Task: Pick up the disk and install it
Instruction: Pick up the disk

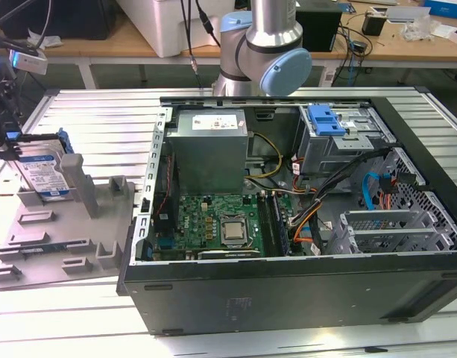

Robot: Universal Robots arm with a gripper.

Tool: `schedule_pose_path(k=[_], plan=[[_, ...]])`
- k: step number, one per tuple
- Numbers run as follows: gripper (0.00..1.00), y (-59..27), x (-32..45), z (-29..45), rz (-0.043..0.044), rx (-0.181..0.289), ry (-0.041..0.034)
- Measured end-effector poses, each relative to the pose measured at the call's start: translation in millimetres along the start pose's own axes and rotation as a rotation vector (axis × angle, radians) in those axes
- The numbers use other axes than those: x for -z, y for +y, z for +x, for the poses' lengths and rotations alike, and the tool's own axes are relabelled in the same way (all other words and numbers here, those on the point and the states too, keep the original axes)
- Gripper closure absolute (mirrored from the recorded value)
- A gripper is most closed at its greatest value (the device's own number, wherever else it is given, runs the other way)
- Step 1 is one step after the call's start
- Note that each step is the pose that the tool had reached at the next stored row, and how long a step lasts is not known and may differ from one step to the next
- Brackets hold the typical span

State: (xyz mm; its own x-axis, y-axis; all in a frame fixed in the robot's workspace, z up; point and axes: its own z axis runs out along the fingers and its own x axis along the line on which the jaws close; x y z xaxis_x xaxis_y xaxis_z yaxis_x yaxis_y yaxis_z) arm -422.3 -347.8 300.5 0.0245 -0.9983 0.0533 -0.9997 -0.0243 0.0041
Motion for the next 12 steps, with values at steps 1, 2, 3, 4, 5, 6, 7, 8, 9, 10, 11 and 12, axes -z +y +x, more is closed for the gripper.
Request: schedule_pose_path(k=[1, 2, 3, 4, 5, 6, 7, 8, 9, 10, 11, 12], plan=[[0.55, 0.0, 0.0, 0.1, 0.0000, 0.000, 0.0000], [0.55, -0.1, -0.1, 0.3, 0.0000, 0.000, 0.0000], [0.55, -0.1, -0.2, 0.4, 0.0001, 0.000, 0.0000], [0.55, 0.0, -0.5, 1.1, 0.0000, 0.000, -0.0001], [0.55, 0.0, -0.6, 1.5, 0.0001, 0.000, 0.0000], [0.55, 0.0, -0.7, 1.8, -0.0001, 0.000, 0.0000], [0.55, 0.0, -0.8, 2.0, 0.0000, -0.001, -0.0001], [0.55, 0.0, -0.8, 2.1, 0.0000, -0.001, 0.0000], [0.55, 0.0, -0.8, 2.1, 0.0000, -0.001, -0.0001], [0.55, 0.0, -0.8, 2.2, 0.0000, -0.001, 0.0000], [0.55, 0.0, -0.8, 2.2, -0.0001, -0.001, 0.0000], [0.55, 0.0, -0.8, 2.2, -0.0001, -0.001, 0.0000]])
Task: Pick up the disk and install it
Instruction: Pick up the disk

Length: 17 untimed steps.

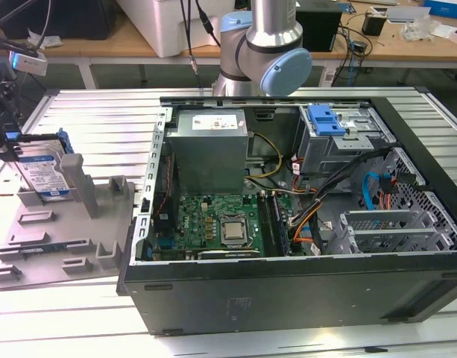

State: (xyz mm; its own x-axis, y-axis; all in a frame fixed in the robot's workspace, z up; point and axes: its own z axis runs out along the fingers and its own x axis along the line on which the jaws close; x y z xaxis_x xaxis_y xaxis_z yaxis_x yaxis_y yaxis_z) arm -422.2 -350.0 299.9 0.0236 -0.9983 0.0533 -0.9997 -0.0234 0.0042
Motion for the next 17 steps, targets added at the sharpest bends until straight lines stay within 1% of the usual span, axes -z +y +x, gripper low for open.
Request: schedule_pose_path(k=[5, 6, 7, 17], plan=[[0.55, 0.0, -0.1, 0.0, 0.0000, 0.000, 0.0000], [0.57, 0.0, -0.2, 0.0, 0.0000, 0.000, -0.0001], [0.63, 0.0, -0.2, 0.0, 0.0000, 0.000, 0.0000], [0.63, 0.0, -0.4, 0.0, 0.0000, -0.001, 0.0000]])
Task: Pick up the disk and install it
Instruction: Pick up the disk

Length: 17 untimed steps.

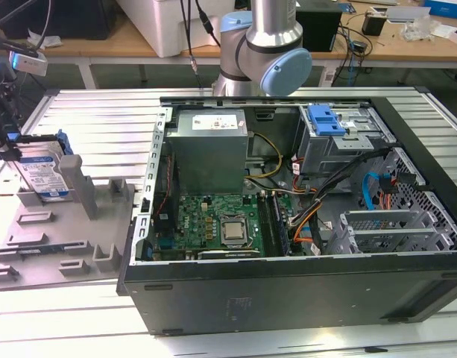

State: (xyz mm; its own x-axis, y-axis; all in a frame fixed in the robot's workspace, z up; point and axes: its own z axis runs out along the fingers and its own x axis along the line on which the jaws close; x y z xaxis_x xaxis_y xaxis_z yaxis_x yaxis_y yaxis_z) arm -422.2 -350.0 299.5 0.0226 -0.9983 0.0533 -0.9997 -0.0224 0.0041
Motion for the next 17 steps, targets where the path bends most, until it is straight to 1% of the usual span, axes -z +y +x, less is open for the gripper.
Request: schedule_pose_path(k=[6, 12, 17], plan=[[0.63, 0.0, 0.3, 0.0, 0.0005, 0.000, -0.0001], [0.63, 0.0, 4.2, 0.2, 0.0001, 0.000, 0.0000], [0.63, 0.0, 4.7, 0.2, 0.0001, 0.000, 0.0000]])
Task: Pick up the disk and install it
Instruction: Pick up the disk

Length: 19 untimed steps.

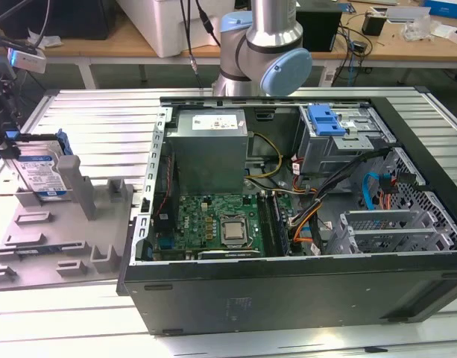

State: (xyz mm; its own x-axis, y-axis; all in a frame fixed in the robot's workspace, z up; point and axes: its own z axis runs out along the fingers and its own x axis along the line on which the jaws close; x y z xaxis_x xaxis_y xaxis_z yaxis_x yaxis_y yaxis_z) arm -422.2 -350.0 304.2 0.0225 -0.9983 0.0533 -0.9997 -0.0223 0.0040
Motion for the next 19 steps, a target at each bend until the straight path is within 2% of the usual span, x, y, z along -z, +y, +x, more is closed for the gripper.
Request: schedule_pose_path(k=[8, 10, 11, 19], plan=[[0.63, 0.0, 0.3, 0.0, -0.0002, 0.000, 0.0001], [0.62, 0.0, 0.3, 0.0, -0.0001, 0.000, 0.0001], [0.56, 0.0, 0.3, 0.0, -0.0001, 0.000, 0.0001], [0.56, 0.1, -0.7, 0.0, 0.0000, -0.002, 0.0001]])
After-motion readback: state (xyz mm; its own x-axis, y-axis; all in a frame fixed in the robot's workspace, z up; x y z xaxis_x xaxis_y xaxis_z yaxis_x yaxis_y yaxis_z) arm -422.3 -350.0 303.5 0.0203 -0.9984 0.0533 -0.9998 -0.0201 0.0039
